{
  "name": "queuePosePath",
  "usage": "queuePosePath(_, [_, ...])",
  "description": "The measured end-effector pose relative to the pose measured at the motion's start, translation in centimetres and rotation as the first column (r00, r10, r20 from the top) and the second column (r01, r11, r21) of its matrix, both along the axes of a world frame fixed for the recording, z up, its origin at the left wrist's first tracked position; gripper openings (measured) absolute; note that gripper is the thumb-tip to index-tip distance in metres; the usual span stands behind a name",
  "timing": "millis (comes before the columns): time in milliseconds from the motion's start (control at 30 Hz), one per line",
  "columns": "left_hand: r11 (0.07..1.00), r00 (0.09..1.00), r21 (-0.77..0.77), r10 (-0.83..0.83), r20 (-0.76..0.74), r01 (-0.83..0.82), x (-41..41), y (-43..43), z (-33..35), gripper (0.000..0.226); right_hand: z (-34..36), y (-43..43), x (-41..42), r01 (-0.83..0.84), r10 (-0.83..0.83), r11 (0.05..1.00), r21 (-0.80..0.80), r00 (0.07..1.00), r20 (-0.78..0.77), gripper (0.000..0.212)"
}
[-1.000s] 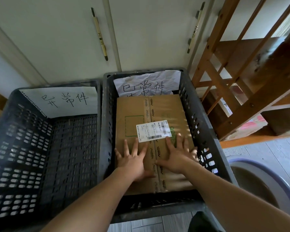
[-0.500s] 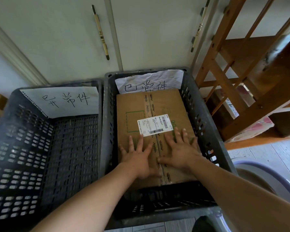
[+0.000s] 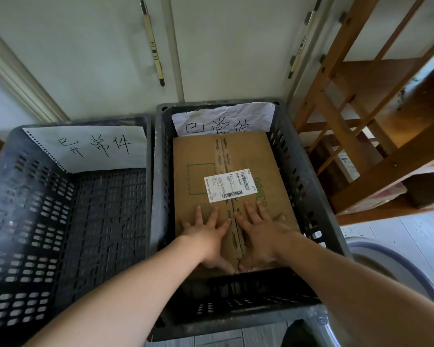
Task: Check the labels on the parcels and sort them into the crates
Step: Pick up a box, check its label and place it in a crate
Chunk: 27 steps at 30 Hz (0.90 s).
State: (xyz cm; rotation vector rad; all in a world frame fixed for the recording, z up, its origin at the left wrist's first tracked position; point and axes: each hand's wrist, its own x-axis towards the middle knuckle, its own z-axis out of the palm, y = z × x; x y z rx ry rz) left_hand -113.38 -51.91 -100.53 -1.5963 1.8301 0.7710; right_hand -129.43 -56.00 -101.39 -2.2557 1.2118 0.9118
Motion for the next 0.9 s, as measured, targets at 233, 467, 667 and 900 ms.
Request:
queuePosePath(233, [0.994,0.982,-0.037,0.106,0.153,-0.101,2.5,-1.7,-0.2,0.129,-0.2,-0.8,0.7,0.129,-0.129,0.991,-0.039,0.991,0.022,0.123])
queuePosePath(467, [0.990,0.981,-0.033,0.138,0.134,-0.135,2.1,-1.5,-0.7,0.128,-0.9,-2.1,-0.2,0.045,-0.042,0.998,-0.051,0.998,0.055,0.121])
queuePosePath(667, [0.990,0.978,-0.037,0.143,0.149,-0.139,2.1,-1.1,-0.6,0.127,-1.1,-1.9,-0.3,0.043,-0.039,0.996,-0.075,0.997,0.065,0.120])
queuePosePath(900, [0.976,0.976,0.025,0.216,0.008,-0.216,2.7,-1.1,2.2,0.116,2.0,-0.6,1.5,0.174,-0.175,0.984,-0.044,0.984,-0.018,0.116])
